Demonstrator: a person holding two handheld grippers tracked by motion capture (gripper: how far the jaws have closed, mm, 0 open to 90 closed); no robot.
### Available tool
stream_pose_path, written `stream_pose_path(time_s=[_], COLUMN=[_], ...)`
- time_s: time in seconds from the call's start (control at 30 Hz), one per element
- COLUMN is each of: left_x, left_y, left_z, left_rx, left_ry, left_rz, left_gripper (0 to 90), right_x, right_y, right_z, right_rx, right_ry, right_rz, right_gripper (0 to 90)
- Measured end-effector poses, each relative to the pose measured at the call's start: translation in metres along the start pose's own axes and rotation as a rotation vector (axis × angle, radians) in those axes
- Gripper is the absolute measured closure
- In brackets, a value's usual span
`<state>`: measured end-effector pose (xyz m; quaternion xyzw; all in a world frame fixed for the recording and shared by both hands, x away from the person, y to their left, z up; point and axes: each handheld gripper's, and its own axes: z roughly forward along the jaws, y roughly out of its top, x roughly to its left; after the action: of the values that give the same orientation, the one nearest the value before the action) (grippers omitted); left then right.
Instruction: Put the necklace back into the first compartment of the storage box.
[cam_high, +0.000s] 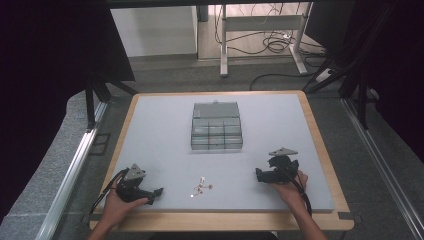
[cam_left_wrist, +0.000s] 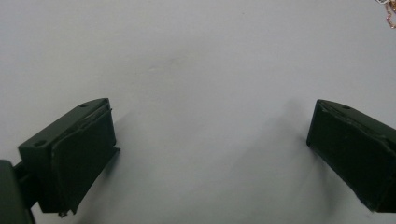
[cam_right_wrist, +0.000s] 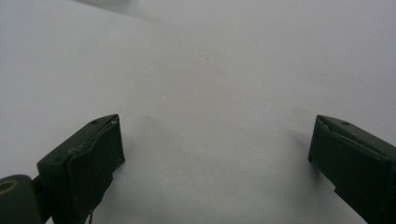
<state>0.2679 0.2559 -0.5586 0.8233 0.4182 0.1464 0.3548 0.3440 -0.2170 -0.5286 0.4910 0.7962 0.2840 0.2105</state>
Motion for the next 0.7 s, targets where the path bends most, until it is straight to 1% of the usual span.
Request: stream_pose_path(time_s=[0.07,0.1,0.13,0.23,0.4,0.63,0.7], left_x=[0.000,0.000,-0.001,-0.001,-0.001,-0.001,0.000], left_y=[0.000,0.000,0.000,-0.001,-0.001,0.000,0.000], left_z=[0.000,0.000,0.000,0.000,0.000,0.000,0.000], left_rx=[0.001,0.001,-0.001,-0.004,-0.008,-0.001,0.002], left_ry=[0.001,0.001,0.004,0.004,0.005,0.003,0.003], left_rz=[-0.001,-0.001,-0.003,-0.004,-0.006,-0.003,-0.003], left_gripper=[1.1,1.2,1.2,1.3,1.5,1.3,1.3], right_x=[-0.002,-0.002,-0.004,-0.005,-0.003,-0.003,-0.003], right_y=[-0.003,-0.003,-0.006,-0.008,-0.010,-0.009,-0.009], right_z=[-0.002,-0.002,-0.006,-0.010,-0.014,-0.015,-0.016], right_rx=[-0.006,-0.006,-0.003,0.004,0.024,0.032,0.036], right_ry=[0.016,0.016,0.032,0.039,0.031,0.033,0.037], right_rz=[-0.017,-0.017,-0.033,-0.043,-0.042,-0.033,-0.036], right_gripper=[3.9,3.9,5.8,6.7,8.5,10.2,12.5])
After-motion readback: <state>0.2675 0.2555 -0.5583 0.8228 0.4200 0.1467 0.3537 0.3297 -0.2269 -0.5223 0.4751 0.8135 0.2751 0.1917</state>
